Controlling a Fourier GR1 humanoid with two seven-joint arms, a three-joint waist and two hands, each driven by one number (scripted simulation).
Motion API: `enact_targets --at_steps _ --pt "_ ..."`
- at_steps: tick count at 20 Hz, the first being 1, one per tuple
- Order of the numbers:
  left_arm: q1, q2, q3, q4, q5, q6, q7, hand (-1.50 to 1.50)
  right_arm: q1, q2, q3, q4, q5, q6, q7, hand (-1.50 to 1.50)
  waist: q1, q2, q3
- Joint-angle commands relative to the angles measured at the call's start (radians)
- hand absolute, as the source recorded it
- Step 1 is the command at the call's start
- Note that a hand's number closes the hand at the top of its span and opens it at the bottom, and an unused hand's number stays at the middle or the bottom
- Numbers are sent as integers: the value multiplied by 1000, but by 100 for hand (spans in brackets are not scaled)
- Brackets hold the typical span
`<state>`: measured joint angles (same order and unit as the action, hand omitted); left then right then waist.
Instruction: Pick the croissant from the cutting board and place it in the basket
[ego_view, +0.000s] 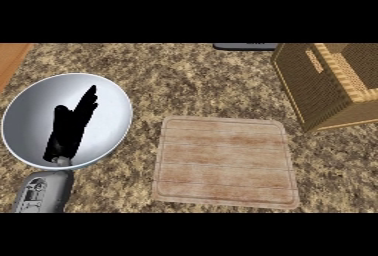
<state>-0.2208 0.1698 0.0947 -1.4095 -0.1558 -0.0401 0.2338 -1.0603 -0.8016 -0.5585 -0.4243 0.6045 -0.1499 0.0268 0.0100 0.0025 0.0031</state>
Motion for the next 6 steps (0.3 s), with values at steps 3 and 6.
enact_targets --at_steps 3,6 --pt "14 31 12 -58 9 -20 54 0 115 -188 -102 30 -99 133 -46 -150 -10 -3 -1" --pt "-7 3 -5 -31 -6 2 47 0 173 -238 -145 66 -142 160 -120 -150 -4 3 -1"
